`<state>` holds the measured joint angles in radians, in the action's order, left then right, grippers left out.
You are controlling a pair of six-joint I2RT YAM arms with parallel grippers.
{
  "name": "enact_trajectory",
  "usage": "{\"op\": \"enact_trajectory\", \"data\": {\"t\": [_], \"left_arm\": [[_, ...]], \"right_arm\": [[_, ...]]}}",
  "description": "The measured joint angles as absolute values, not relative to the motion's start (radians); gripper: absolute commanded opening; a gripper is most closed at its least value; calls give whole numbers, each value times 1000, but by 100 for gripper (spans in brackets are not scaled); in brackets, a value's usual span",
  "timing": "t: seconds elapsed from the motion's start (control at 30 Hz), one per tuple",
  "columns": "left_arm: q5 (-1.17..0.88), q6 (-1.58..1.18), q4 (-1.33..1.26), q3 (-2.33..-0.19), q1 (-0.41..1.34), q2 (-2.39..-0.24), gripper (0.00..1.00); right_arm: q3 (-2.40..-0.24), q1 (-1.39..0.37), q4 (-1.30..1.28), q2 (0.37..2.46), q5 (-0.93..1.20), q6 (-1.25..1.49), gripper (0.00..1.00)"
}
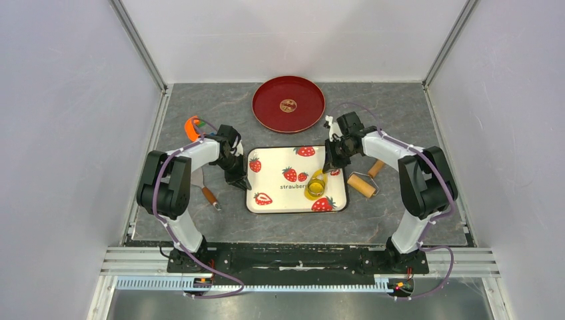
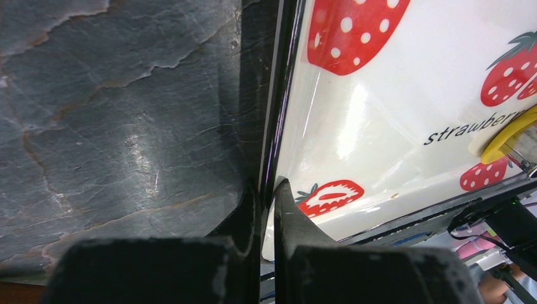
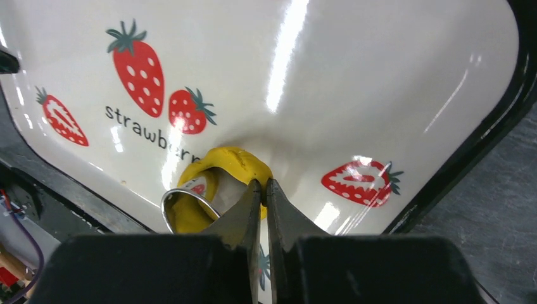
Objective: Roll out the dumpling wrappers from the dough
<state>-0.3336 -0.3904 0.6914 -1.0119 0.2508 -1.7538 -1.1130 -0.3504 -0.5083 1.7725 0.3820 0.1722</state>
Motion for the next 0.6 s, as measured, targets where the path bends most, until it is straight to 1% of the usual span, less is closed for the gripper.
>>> {"op": "enact_trajectory", "data": {"t": [0.33, 0.6], "left_arm": [[-331, -390, 693, -1014, 253, -1754, 2], [-326, -390, 694, -1015, 255, -1754, 2]], "right_arm": [[-1176, -353, -507, 1841, 469, 176, 5], [-1213, -370, -519, 1853, 476, 176, 5]]}}
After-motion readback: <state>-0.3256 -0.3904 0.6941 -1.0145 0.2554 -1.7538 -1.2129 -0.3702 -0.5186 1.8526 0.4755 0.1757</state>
